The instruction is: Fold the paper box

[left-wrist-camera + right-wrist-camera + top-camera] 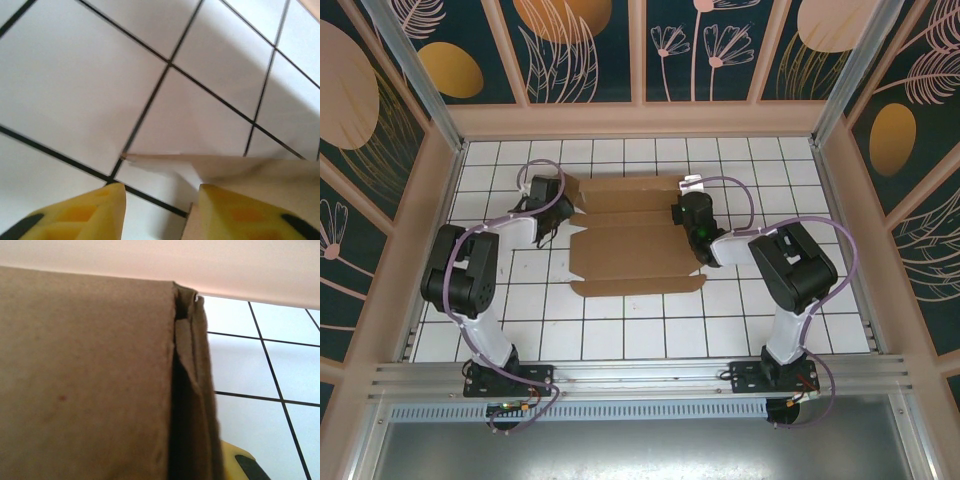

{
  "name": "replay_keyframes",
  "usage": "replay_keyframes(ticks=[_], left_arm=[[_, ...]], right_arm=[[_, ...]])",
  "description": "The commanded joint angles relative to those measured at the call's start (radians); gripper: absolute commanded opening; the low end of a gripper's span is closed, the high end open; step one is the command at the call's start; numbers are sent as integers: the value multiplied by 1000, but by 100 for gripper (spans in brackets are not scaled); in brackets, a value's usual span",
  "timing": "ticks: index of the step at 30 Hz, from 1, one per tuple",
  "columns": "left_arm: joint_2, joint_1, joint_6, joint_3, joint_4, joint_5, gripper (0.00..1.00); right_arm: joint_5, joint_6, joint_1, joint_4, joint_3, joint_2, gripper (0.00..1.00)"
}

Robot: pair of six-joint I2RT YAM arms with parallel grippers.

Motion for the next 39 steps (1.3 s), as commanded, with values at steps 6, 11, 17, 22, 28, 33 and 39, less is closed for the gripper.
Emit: replay_keyframes(ticks=[6,11,17,22,28,33,39], left_arm=[[-17,101,-43,5,-5,100,46],[53,121,-17,115,-33,179,46],[114,135,-63,131,27,325,48],[113,135,-87,65,63,369,48],[132,130,-75,19,85,405,47],[146,106,-77,-20,109,427,48],[116,86,-112,-38,172,543,47]], right_arm=[[-27,9,7,-23,18,30,6],[-41,14,8,-32,24,37,6],[-47,12,11,-43,33,44,6],[-51,11,11,-50,40,50,6],[-58,13,14,-54,46,58,6],[-60,13,14,-56,48,63,6],[-60,13,14,-64,56,77,6]])
